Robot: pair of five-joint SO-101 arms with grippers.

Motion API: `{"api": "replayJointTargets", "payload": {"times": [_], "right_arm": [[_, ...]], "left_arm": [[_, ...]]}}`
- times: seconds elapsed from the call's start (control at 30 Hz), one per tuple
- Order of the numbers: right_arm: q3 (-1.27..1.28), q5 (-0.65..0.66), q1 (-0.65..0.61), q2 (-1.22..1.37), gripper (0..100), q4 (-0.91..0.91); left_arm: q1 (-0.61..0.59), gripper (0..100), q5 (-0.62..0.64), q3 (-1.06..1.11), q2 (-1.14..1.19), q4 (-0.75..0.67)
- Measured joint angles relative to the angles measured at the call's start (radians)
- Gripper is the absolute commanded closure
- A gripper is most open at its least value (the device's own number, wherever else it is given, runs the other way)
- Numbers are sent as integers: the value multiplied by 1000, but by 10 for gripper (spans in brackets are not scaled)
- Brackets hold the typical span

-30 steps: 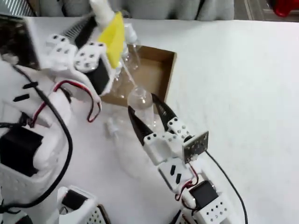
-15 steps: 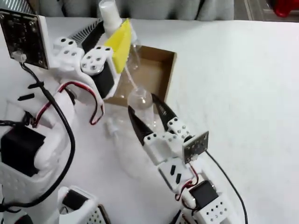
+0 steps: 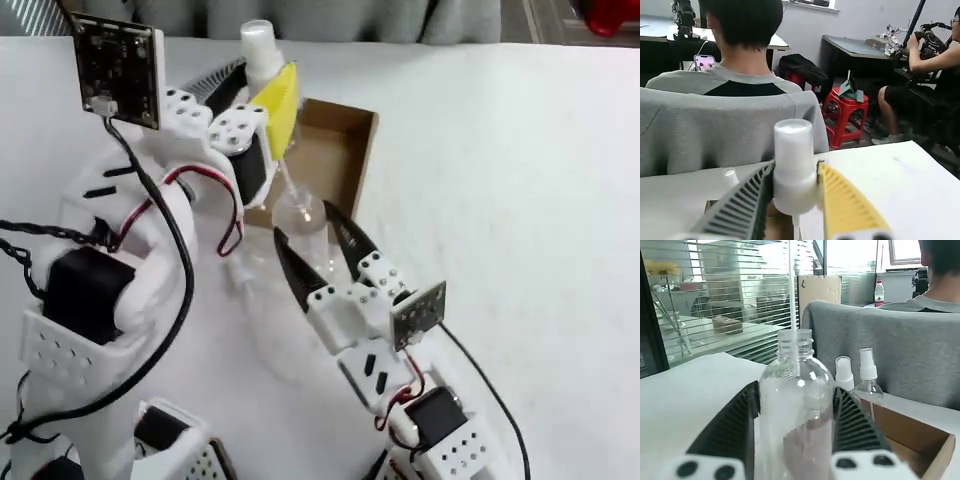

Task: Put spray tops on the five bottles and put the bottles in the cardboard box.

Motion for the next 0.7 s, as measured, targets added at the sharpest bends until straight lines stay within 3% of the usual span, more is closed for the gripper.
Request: {"api": "replayJointTargets", "payload": {"times": [0.27, 0.43, 0.7], "right_arm": [[0, 0, 0, 0, 984, 0], [0, 0, -5, 0, 984, 0], [5, 0, -5, -3, 983, 0]], "left_arm": [[52, 979, -2, 9, -9, 74], [98, 978, -2, 144, -95, 120], [109, 976, -2, 485, -273, -49]]}}
